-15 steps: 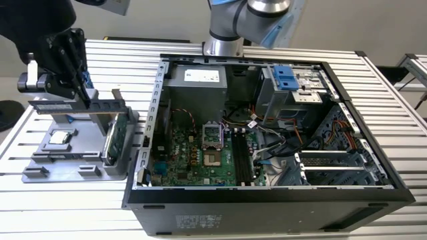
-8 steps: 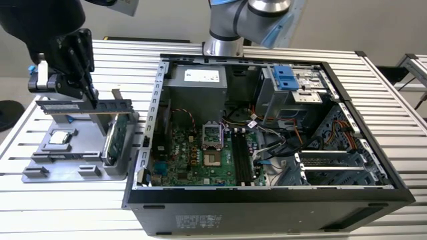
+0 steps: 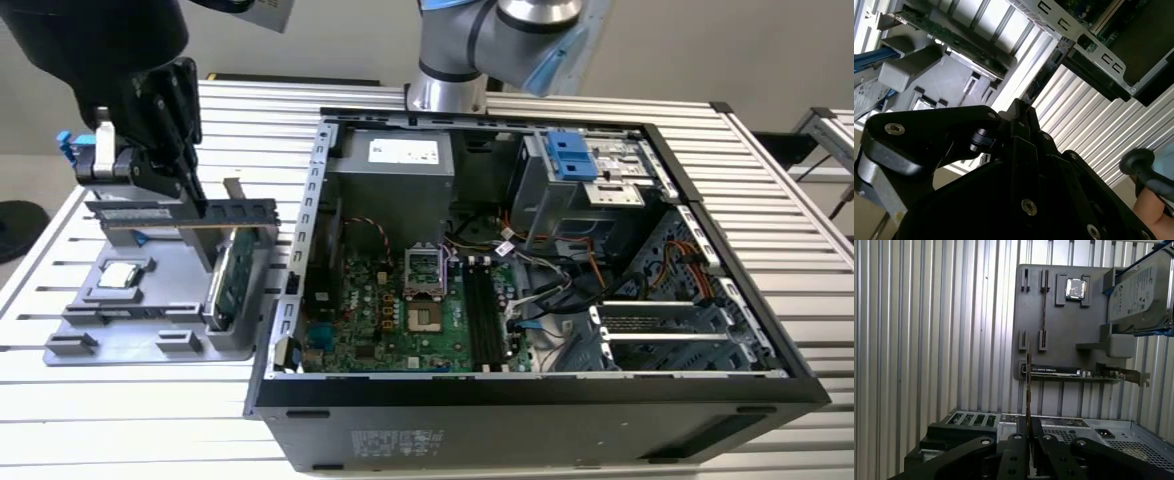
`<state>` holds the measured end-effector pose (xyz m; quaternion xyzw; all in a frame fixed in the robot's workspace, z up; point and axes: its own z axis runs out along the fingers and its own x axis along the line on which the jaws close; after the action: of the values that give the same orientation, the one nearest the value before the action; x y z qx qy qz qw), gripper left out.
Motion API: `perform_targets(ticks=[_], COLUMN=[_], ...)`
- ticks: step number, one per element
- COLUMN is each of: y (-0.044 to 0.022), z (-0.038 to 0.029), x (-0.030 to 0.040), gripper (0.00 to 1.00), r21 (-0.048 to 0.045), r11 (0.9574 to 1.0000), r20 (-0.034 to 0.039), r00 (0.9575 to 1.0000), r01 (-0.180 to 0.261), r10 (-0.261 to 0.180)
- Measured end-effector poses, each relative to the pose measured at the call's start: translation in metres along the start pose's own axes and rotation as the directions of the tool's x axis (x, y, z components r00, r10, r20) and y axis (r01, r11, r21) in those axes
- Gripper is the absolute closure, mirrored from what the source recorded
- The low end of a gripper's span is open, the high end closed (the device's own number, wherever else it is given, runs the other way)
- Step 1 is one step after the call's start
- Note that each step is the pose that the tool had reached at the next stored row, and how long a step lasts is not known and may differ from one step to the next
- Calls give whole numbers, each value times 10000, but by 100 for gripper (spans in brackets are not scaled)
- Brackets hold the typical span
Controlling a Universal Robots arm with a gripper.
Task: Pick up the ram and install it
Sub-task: 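Pick up the ram and move it above insertion slot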
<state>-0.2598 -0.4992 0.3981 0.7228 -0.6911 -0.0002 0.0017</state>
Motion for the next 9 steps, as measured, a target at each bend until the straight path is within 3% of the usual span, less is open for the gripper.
perform_targets(ticks=[9], y=[-92], z=[0], x=[4], gripper=[100], r21=[0], r11=[10000], r20=[0], r00=[10000], r01=[0], r10=[0])
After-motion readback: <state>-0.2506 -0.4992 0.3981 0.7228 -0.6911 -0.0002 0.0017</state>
